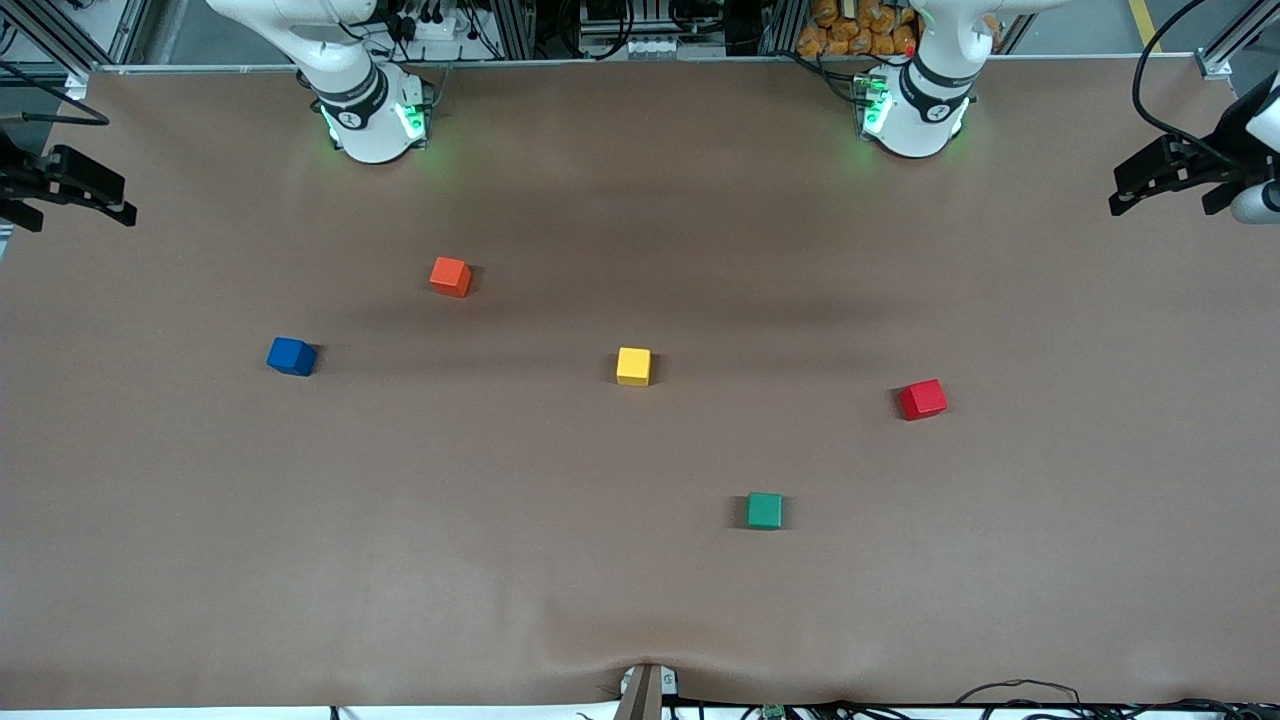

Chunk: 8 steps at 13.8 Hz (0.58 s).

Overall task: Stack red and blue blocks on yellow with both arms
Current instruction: 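Raise the left gripper from its rest pose toward the red cube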

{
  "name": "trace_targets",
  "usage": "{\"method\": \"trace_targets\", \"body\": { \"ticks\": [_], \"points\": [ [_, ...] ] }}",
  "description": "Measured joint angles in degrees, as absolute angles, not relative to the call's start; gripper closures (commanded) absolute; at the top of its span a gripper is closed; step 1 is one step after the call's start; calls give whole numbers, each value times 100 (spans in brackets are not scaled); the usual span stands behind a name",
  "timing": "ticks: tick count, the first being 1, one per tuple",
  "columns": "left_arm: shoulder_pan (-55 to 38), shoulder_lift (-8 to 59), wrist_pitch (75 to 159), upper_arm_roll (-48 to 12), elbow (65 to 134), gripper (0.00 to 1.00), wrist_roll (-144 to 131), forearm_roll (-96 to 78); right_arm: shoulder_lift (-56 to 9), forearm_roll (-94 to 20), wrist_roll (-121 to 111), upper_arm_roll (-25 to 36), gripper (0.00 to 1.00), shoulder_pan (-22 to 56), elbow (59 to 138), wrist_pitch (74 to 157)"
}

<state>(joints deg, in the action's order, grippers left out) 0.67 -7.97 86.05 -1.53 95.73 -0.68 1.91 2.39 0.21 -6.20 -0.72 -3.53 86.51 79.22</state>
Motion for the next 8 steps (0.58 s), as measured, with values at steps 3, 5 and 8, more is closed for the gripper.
{"method": "trace_targets", "body": {
  "ticks": [3, 5, 8],
  "points": [
    [54, -780, 8565, -249, 9551, 0, -96, 187, 239, 22, -620, -71, 0, -355, 8651, 7922],
    [49, -722, 8558, -284, 9542, 0, -116, 187, 239, 22, -620, -69, 0, -356, 8651, 7922],
    [49, -650, 8534, -299, 9481, 0, -116, 187, 239, 22, -620, -67, 0, -358, 8651, 7922]
  ]
}}
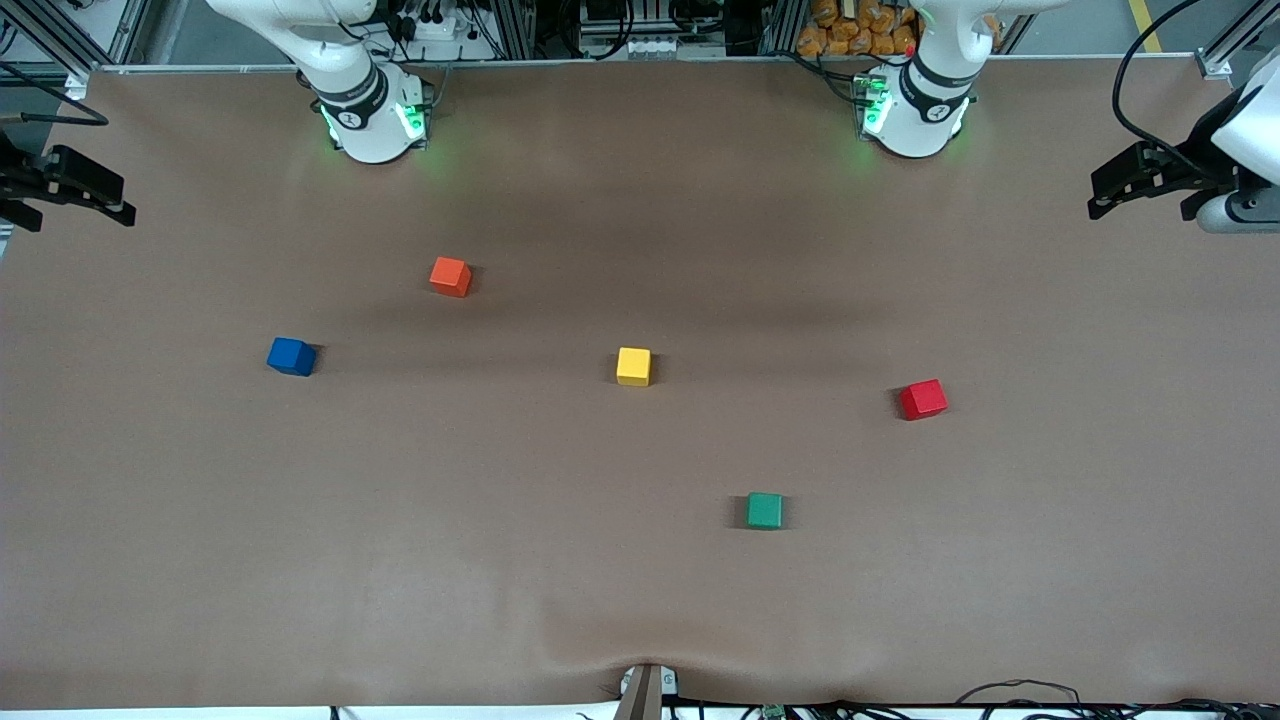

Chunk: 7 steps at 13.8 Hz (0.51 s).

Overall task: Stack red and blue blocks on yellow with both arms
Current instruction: 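Raise the left gripper from its rest pose toward the red cube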

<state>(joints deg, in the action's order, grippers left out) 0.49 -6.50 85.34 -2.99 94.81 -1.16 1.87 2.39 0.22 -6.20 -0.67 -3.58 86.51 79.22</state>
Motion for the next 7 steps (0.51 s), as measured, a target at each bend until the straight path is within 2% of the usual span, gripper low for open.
{"method": "trace_targets", "body": {
  "ticks": [7],
  "points": [
    [80, -639, 8305, -276, 9341, 0, -116, 187, 239, 22, -620, -63, 0, -362, 8651, 7922]
  ]
}}
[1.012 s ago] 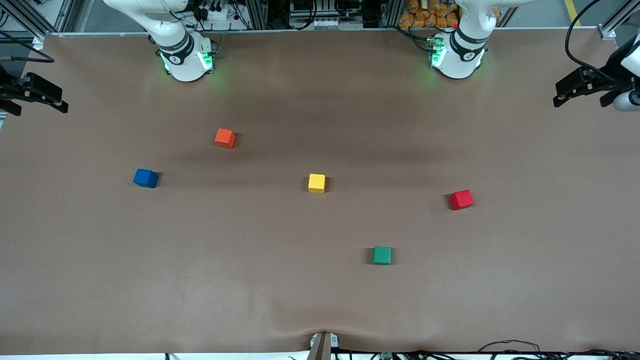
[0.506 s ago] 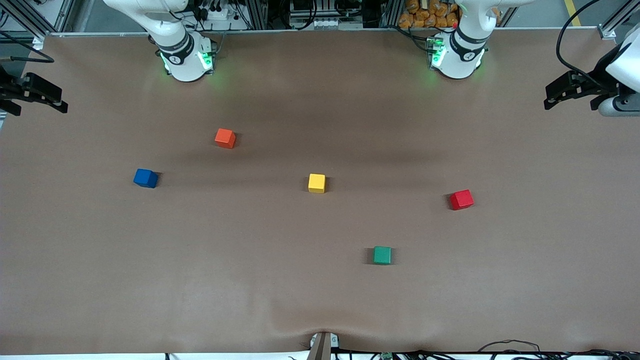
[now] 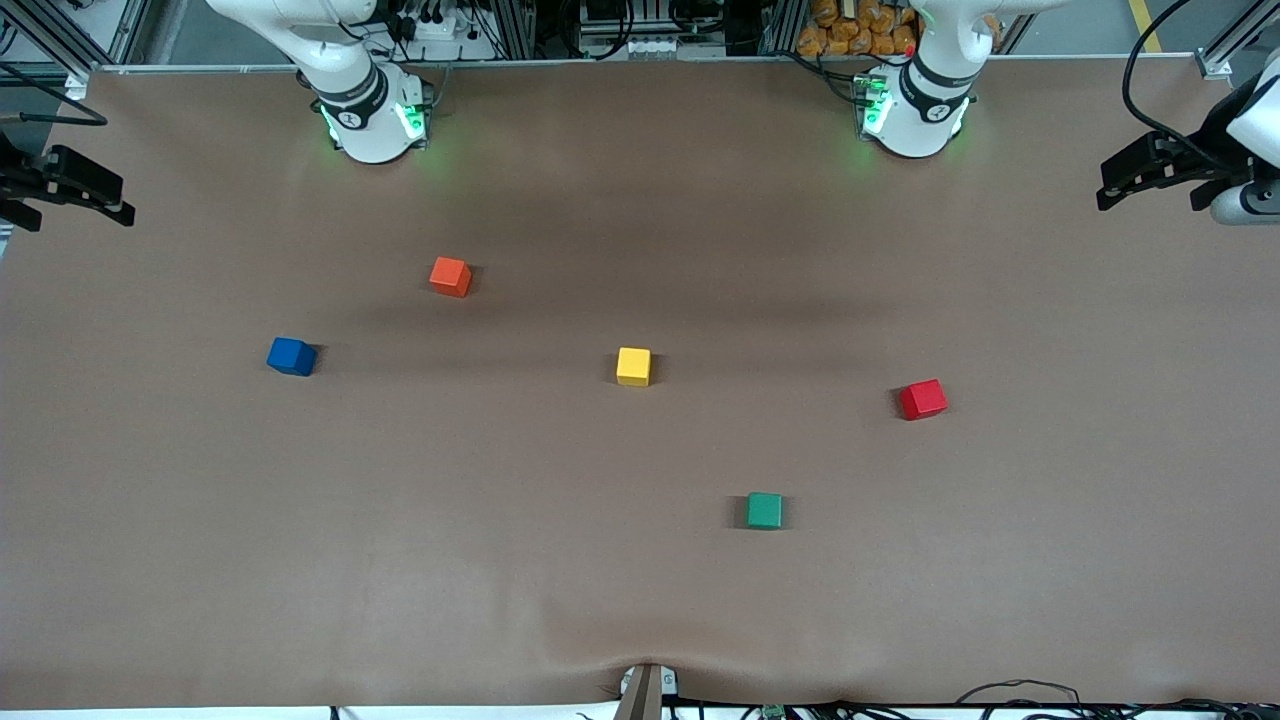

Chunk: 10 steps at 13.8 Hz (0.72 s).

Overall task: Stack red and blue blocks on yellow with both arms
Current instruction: 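Raise the left gripper from its rest pose toward the red cube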

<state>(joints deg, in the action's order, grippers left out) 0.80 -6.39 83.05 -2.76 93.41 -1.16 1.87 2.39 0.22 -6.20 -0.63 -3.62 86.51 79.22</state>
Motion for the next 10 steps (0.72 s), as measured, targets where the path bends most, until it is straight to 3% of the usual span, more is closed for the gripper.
{"method": "trace_targets", "body": {
  "ticks": [10],
  "points": [
    [69, -589, 8270, -401, 9573, 0, -117, 187, 240, 21, -620, -62, 0, -362, 8651, 7922]
  ]
}}
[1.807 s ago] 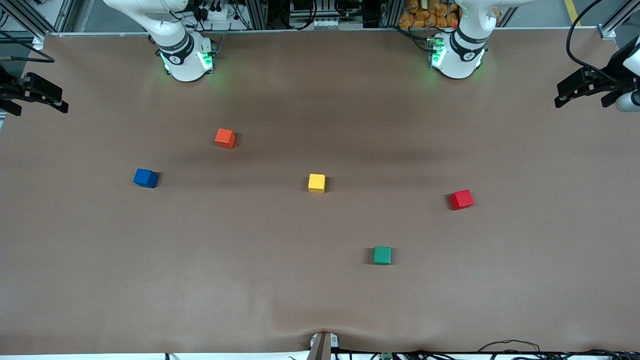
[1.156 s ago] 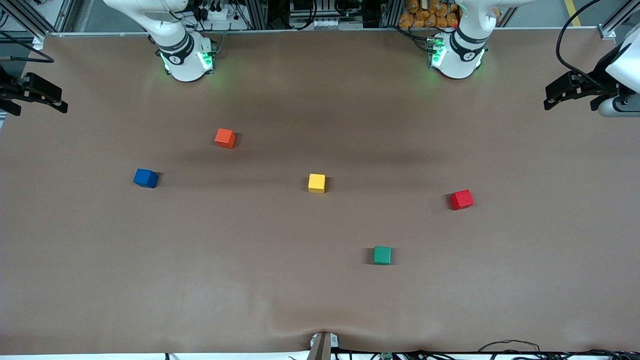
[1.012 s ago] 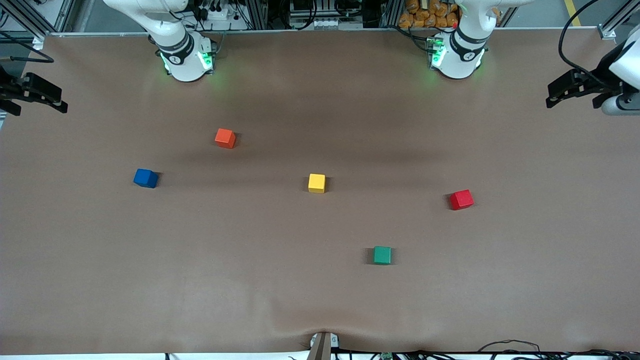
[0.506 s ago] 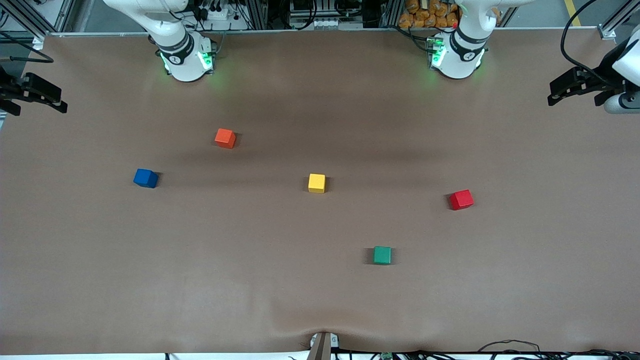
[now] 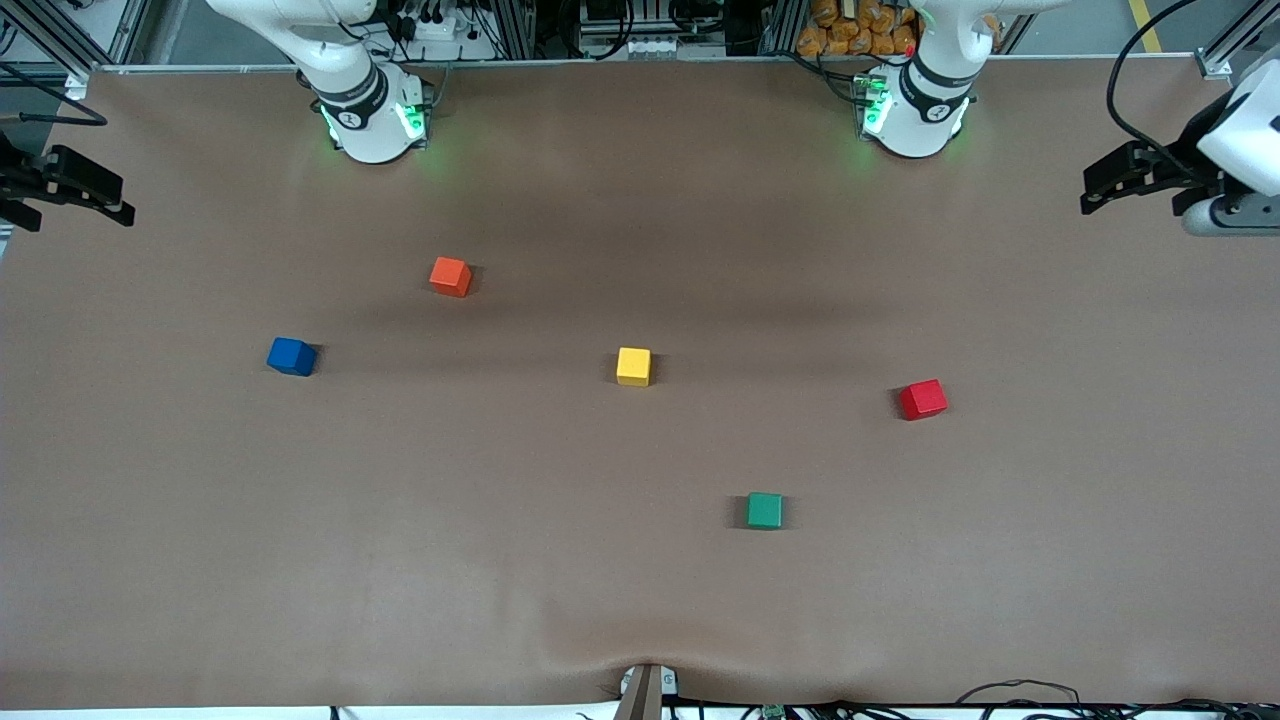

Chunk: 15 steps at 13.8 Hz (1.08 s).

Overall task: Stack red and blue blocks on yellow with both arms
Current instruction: 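Raise the left gripper from its rest pose toward the red cube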

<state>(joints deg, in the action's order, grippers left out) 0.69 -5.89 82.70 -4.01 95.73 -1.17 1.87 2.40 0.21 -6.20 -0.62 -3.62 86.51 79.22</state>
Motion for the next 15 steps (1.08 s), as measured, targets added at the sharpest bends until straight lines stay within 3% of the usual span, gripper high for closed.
{"method": "trace_targets", "body": {
  "ticks": [4, 15],
  "points": [
    [67, -525, 8264, -439, 9901, 0, -119, 186, 239, 21, -620, -63, 0, -362, 8651, 7922],
    [72, -557, 8264, -676, 9914, 0, -132, 186, 239, 21, -620, -62, 0, -364, 8651, 7922]
  ]
}}
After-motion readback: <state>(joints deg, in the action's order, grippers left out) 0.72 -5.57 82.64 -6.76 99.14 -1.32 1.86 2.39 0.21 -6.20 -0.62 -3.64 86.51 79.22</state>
